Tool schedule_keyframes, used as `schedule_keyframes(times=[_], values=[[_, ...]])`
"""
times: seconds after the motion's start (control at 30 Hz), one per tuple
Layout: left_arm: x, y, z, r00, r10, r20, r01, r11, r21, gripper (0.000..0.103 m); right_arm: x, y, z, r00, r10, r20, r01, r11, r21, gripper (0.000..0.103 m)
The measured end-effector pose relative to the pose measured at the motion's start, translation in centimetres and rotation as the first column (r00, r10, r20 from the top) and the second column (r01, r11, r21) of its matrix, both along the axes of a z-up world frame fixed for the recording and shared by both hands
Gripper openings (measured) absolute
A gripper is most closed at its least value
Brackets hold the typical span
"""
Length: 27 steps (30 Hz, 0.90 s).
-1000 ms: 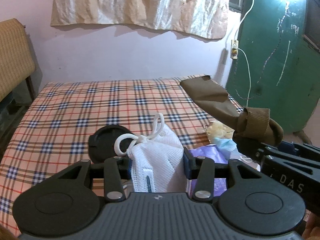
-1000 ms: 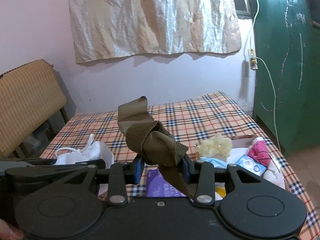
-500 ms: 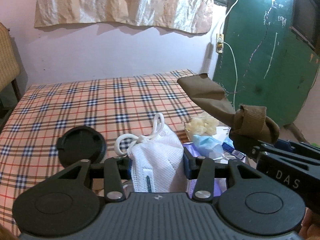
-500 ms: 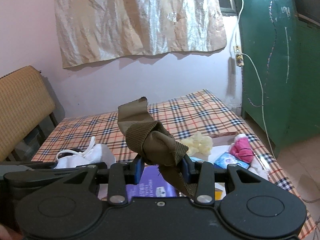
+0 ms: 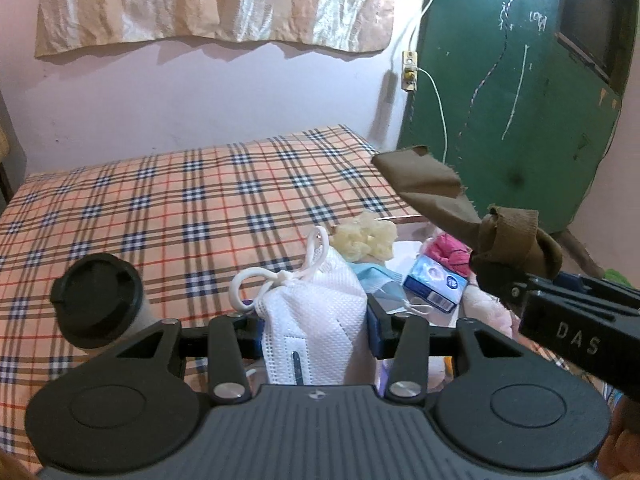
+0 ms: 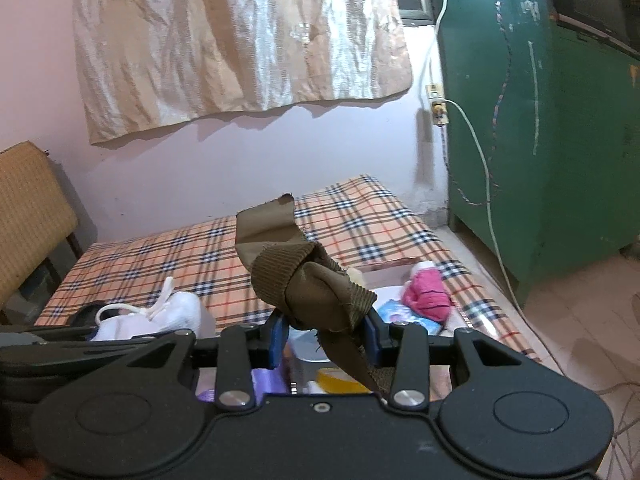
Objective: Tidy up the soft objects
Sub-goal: 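Carry the mask with the left tool while the right tool carries the strap toward the box, then open the left tool over the box while the right tool releases the strap into it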
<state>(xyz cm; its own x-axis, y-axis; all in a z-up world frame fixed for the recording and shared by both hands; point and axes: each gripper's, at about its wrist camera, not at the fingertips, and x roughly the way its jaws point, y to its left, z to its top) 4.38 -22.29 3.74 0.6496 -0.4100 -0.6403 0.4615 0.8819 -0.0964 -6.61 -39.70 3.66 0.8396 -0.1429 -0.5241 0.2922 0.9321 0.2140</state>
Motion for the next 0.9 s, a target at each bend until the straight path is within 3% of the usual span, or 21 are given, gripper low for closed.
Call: schedule_keyframes(times=[0.77,0.83,0.9], values=[[1.3,-3.9,-1.8,0.998,-0.063,-0.028,0.063,0.998,0.01,0.046,1.7,-4.6,-3.5,0.997,-0.053,-0.057,0.055,0.998,0.031,0.048],[1.5,-4.2,-2.0,0.998,-0.061,-0.032,0.061,0.998,0.009,0.046,2.3,-4.8,-3.8,0.997,-0.048,-0.056,0.05,0.998,0.039,0.049],[1.8,-4.3,-2.1,0.998,-0.06,-0.035,0.061,0.998,0.01,0.046,3.0,-5.0,-4.2,0.998,-0.026,-0.052,0.028,0.998,0.049,0.056]])
